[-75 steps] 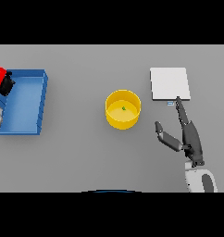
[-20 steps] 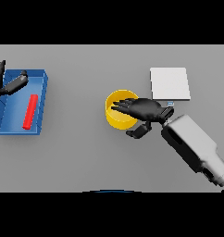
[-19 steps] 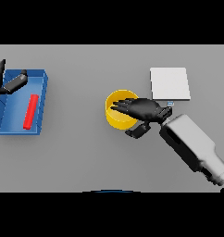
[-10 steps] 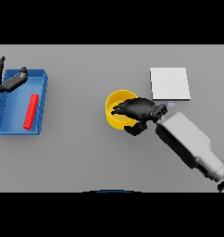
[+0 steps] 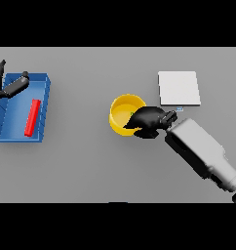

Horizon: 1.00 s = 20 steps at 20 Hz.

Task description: Pick up the red beaker and tilt it to pour out 1 green nut into yellow bowl. Pick up the yellow bowl and place it on the metallic measuring scale.

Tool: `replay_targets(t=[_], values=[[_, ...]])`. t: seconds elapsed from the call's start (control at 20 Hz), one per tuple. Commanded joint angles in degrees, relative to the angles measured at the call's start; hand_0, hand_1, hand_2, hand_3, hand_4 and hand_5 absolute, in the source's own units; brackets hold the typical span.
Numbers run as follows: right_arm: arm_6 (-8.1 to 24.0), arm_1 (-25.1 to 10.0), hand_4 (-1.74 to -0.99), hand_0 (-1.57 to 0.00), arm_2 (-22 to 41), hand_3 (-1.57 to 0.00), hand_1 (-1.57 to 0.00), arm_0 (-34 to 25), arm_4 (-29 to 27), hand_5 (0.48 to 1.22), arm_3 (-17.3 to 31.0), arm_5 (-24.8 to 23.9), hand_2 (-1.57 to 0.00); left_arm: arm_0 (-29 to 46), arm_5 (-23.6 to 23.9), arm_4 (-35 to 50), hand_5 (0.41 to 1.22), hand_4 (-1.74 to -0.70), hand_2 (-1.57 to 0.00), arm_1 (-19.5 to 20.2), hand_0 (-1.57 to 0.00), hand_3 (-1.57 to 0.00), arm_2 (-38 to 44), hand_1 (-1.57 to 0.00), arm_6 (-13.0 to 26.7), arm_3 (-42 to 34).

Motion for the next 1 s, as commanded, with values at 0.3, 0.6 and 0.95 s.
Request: replay_targets(t=[0.3,0.6,0.95], values=[[0.74,-3.15,-1.729,-1.53,-1.6,-1.19,-1.53,0.21,-2.24,1.212,-4.68,1.84,-1.49,0.67,0.24,-0.39,0.724,-0.8,0.0,0.57,0.0,0.0,-0.25,0.0,-0.17,-0.69],[5.36,-6.38,-1.726,-1.56,-5.13,-1.34,-1.56,-3.42,-4.62,1.219,-10.72,6.06,-1.54,0.31,-0.23,0.02,0.72,-0.8,0.0,0.94,0.0,0.0,-0.08,0.0,0.71,-0.95],[8.21,-8.36,-1.719,-1.57,-7.3,-1.24,-1.57,-3.26,-6.15,1.22,-15.5,7.63,-1.56,-0.03,0.12,-0.26,0.723,-0.8,0.0,1.16,0.0,0.0,0.12,0.0,0.43,-1.05]])
